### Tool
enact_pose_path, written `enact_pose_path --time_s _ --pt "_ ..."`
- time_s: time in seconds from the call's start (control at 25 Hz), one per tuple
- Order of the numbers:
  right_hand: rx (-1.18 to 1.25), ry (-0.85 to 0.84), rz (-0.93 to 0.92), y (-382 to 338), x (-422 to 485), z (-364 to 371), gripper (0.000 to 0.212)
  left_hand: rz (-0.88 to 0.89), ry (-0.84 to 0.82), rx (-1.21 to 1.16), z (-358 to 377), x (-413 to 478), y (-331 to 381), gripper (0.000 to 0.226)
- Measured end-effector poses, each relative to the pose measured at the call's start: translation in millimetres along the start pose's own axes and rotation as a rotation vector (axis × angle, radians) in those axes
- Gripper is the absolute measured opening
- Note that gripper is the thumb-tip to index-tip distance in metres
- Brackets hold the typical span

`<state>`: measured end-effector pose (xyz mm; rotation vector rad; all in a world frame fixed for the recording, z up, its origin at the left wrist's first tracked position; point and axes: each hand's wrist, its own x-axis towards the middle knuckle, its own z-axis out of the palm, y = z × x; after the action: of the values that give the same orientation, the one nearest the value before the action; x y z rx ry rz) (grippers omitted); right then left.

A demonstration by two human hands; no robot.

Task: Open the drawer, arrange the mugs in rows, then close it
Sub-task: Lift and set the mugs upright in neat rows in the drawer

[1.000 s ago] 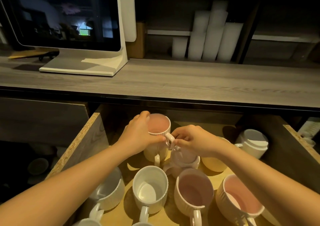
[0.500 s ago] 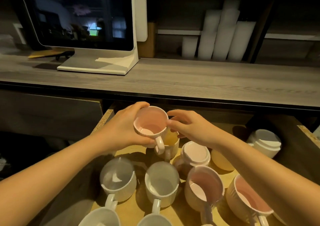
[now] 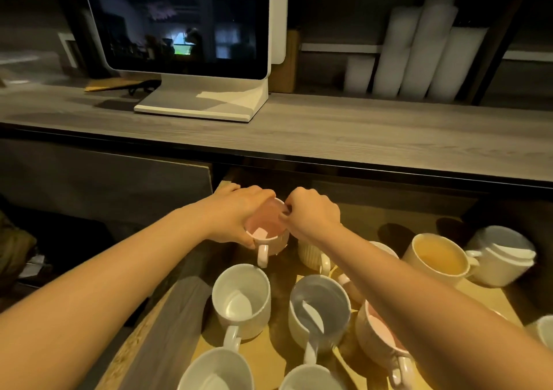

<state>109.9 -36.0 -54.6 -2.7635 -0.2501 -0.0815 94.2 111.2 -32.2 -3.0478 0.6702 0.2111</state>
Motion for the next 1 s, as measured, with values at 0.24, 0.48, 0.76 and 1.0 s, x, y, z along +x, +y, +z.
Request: enact_pose_path --time_s 0.24,0.48,0.76,1.0 --pt "-0.201 -0.100 -0.016 -3 10 20 0.029 0.006 -0.120 0.285 10 14 -5 0.090" --pt "-0.298 -0.145 -0.067 1 15 32 0.038 0.002 -0.116 0.475 22 23 -4 0.082" --pt "-0.082 -0.255 -0.156 43 12 -12 0.037 -0.025 -0.185 0.281 20 18 -2 0.070" --pt "-0.145 -0.403 -0.125 65 4 -9 0.077 -0.041 -0.135 0.187 26 25 13 0.067"
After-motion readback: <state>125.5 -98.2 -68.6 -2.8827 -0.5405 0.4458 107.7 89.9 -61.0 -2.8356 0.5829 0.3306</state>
